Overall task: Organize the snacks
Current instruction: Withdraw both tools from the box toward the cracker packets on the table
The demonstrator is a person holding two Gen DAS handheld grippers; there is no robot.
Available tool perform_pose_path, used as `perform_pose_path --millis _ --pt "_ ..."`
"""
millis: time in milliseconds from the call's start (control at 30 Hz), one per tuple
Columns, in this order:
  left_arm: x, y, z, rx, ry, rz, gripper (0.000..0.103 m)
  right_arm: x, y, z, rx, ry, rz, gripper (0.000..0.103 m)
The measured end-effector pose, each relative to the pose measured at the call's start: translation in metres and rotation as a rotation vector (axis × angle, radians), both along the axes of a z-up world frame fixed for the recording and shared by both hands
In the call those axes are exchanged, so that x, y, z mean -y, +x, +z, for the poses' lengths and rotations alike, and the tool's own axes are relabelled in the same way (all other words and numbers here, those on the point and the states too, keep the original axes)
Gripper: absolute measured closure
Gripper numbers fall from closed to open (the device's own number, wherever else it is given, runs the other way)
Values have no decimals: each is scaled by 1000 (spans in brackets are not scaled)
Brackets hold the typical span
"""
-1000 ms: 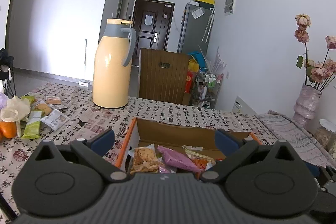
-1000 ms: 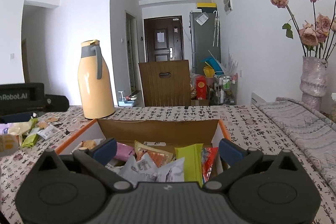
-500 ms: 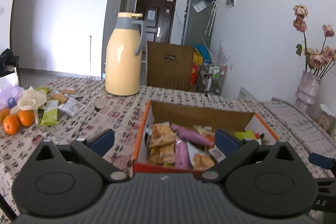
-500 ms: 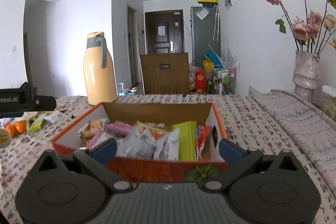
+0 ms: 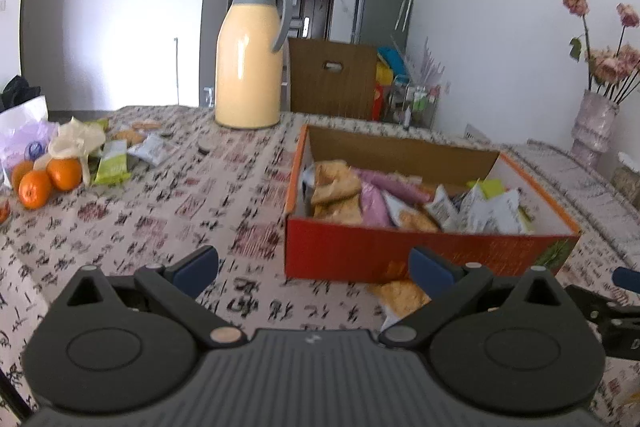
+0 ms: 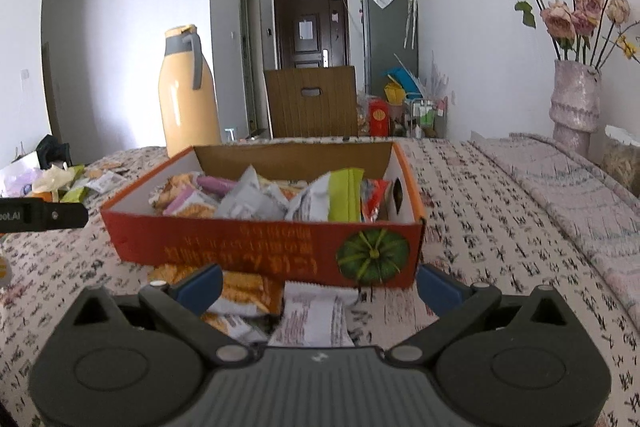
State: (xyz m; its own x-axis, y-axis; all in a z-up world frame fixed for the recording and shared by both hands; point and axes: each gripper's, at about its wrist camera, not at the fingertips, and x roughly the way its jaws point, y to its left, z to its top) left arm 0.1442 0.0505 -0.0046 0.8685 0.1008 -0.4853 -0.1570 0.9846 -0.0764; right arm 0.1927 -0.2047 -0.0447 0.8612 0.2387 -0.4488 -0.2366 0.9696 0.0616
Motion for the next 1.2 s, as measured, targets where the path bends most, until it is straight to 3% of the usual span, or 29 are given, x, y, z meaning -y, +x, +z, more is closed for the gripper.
perform_pose_path --millis 467,1000,1200 --pt "-12 8 -33 -38 -32 19 0 4 3 -16 -53 -16 -22 0" --pt "-13 9 -36 -42 -48 11 0 -3 11 -19 -44 18 23 0" --pt "-14 7 -36 -33 -61 7 0 -10 17 -19 -65 -24 15 0"
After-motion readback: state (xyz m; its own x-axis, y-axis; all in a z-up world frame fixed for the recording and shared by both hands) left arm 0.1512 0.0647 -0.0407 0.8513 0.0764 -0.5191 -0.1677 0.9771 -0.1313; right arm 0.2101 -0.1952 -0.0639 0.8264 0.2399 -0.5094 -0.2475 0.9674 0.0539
